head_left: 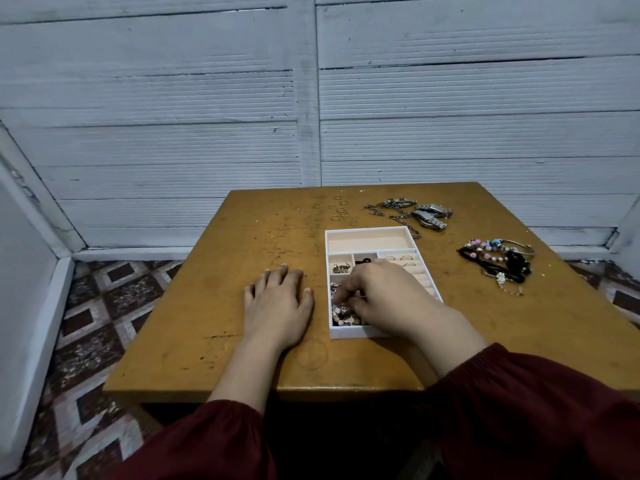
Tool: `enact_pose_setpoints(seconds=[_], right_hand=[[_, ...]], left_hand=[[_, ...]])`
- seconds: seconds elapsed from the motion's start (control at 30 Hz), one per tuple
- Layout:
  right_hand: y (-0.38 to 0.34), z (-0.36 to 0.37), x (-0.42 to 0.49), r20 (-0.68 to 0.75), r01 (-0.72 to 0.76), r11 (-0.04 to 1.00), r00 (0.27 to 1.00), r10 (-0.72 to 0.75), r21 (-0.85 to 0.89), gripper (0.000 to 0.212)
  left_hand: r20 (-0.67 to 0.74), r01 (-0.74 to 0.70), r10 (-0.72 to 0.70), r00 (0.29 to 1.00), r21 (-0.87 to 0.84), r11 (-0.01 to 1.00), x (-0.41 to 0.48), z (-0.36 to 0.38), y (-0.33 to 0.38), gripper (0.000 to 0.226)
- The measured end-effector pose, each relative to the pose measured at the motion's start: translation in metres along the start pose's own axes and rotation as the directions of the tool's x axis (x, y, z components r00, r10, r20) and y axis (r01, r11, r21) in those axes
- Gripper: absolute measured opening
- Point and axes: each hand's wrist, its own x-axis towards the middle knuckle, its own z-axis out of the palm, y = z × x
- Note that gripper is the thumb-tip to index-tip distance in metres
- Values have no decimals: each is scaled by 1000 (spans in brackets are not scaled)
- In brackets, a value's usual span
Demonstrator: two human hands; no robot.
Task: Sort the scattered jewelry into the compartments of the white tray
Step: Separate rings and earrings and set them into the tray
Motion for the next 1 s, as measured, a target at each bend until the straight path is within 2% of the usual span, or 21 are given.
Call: enact_pose_setpoints(seconds=[0.13,0.23,0.43,0.57,0.77,0.87,1.0], right_hand=[[4,-1,0,4,-37,995,999,36,88,31],[4,-4,-4,11,-53,986,999,52,157,21],[2,-4,-5,39,25,999,999,-26,47,13],[3,-10,-6,85,7,1000,996,-8,8,8],[3,-13,-6,134,-9,999,991,5,34,18],[2,-15,-7,115,-40,997,993,32,66,28],[2,-14,-5,78,-62,996,995,56,68,27]], left_hand=[[0,0,0,1000,-2,1000,-1,-1,0,49],[-1,0,0,1000,1,1000,0,-1,1,49],[-6,4,-4,1000,4,1000,-1,0,1,48],[-19,-4,5,1000,9,1000,-2,0,2,48],[-4,-2,2,1000,14,1000,-1,-1,2,48],[-4,-4,4,1000,16,1000,-1,-1,1,48],[-1,-4,4,1000,14,1000,-1,-1,1,48]])
